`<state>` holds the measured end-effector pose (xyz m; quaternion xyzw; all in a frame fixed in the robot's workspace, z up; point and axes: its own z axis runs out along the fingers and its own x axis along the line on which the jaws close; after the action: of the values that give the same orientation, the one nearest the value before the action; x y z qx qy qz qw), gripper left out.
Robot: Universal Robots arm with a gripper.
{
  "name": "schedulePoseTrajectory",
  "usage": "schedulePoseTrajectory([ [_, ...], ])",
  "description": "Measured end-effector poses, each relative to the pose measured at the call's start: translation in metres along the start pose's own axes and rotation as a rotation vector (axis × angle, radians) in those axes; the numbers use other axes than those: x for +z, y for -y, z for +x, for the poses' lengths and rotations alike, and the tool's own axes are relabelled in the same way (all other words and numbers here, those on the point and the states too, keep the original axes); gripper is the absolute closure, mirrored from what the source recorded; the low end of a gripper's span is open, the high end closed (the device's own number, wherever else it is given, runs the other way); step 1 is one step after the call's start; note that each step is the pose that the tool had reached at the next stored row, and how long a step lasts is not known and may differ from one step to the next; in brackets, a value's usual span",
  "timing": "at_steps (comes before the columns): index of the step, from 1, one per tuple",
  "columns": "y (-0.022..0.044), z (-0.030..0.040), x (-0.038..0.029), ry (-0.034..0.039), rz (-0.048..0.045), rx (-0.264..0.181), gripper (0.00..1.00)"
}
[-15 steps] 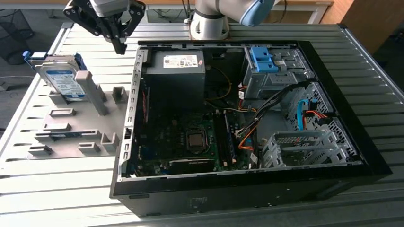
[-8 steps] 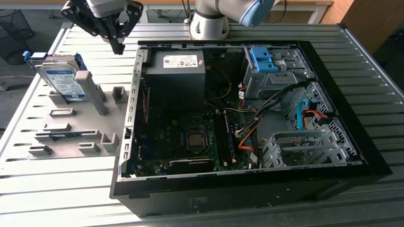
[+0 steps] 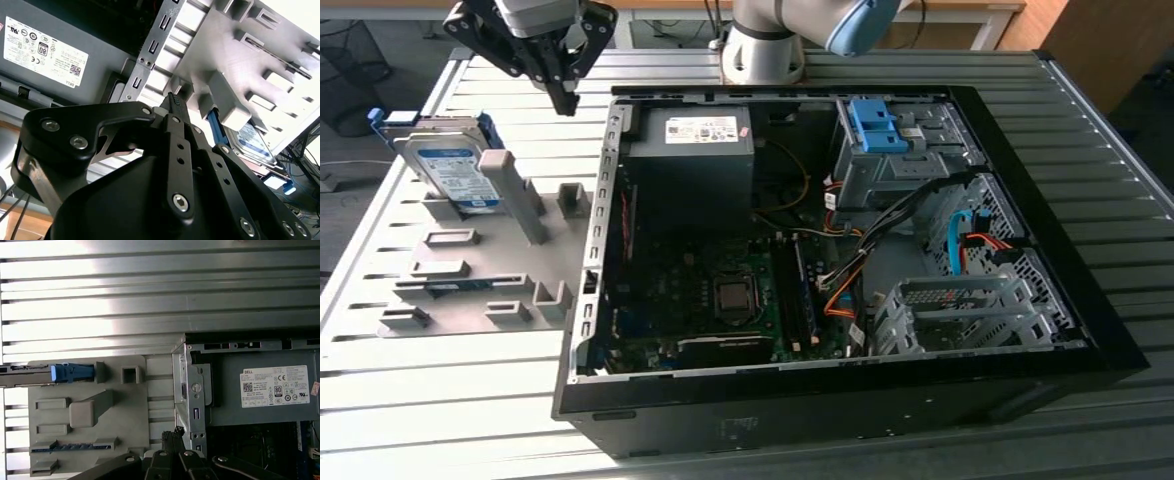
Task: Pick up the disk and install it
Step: 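Reach for the disk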
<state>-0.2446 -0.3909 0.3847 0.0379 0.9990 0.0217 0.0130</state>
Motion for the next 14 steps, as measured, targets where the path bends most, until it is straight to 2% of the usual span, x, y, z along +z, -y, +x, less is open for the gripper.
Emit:
schedulePoseTrajectory([
  [14, -0.0003, 0.0077, 0.0009, 0.0001, -0.0001, 0.0, 0.89],
])
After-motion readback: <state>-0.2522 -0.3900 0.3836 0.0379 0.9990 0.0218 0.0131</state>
